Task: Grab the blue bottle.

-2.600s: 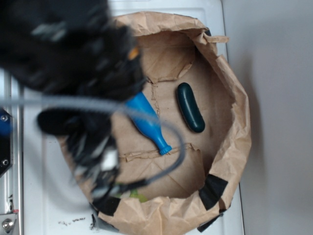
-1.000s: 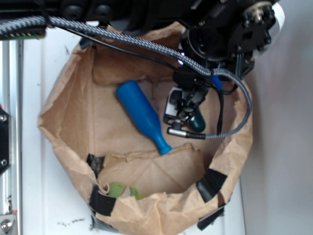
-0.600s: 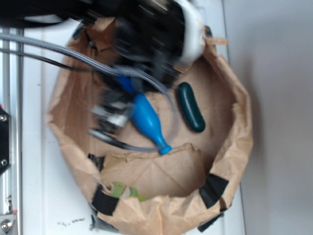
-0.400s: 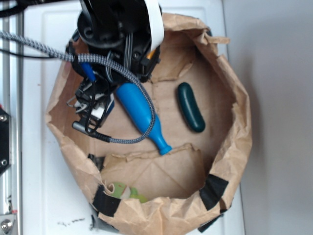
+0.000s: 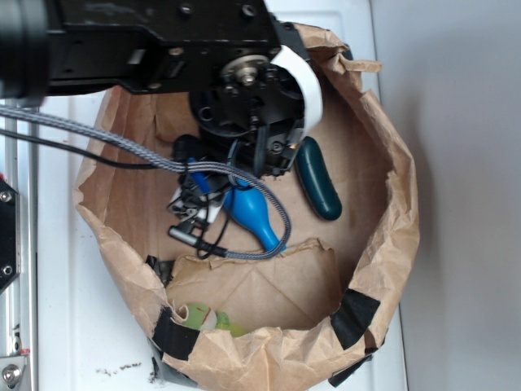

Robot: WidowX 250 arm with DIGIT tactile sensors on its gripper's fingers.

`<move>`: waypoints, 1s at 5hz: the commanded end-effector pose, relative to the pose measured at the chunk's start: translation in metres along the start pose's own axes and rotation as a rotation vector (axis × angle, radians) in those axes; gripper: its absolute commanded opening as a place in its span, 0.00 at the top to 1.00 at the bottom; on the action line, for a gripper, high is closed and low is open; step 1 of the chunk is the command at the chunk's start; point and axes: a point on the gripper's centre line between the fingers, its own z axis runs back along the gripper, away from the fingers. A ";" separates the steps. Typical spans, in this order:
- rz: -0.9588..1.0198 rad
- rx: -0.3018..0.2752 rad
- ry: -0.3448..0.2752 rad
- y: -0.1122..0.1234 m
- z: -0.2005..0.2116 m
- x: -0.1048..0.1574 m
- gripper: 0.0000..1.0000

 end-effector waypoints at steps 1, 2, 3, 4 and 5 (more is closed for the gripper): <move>-0.103 0.017 0.001 -0.018 -0.030 0.013 0.00; -0.120 -0.018 -0.011 -0.022 -0.043 0.016 0.00; -0.084 -0.024 0.019 -0.015 -0.054 0.027 0.00; -0.059 -0.016 0.043 -0.014 -0.060 0.039 0.00; -0.025 -0.022 0.037 -0.008 -0.060 0.046 1.00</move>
